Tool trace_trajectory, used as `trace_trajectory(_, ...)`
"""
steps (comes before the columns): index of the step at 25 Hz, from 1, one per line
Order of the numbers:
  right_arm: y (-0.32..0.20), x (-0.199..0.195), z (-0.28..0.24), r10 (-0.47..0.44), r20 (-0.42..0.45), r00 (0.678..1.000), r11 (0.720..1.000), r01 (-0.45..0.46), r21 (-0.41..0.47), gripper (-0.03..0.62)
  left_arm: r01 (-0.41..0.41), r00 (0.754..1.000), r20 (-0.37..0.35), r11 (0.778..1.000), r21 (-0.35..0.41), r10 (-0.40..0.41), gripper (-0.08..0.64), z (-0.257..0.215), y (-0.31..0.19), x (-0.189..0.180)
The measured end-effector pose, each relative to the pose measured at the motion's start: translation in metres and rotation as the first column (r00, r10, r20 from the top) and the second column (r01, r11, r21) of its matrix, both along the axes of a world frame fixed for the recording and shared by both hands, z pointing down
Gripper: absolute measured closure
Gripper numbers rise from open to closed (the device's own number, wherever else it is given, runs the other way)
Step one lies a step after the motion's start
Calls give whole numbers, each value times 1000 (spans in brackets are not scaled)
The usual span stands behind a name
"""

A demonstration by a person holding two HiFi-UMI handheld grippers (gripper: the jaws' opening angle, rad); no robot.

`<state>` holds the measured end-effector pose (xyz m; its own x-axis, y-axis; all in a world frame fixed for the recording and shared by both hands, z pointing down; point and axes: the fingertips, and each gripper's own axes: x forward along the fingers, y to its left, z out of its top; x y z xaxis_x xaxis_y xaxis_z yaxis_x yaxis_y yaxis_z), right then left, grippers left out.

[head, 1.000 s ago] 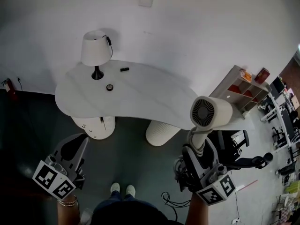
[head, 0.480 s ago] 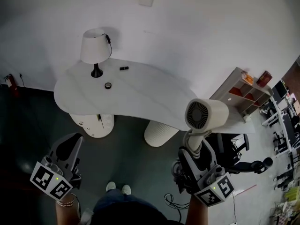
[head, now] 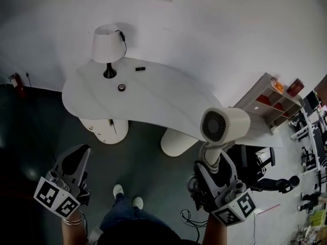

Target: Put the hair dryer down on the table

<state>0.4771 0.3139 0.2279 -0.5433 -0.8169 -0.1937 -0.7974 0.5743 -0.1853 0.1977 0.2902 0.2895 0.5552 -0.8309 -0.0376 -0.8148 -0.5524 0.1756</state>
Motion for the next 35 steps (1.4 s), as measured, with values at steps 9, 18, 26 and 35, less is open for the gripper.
trace_trajectory(9,-22,-25,-3,-24,-4,1000,1000,24,2,307,5,1000,2,1000,12,-5,521,-7,-23,-18)
trace_trajectory(18,-47,-65,-9,-45,-32,998,999,45,17,307,17,1000,10,1000,4,-17,521,-8,-42,-61)
trace_trajectory(26,-71,-109,-3,-77,-49,996,997,78,18,307,43,999,23,999,0,-43,522,-3,-57,-108)
trace_trajectory(35,-95,-164,-3,-110,-62,992,994,110,8,307,72,997,16,997,5,-72,522,-1,-73,-164)
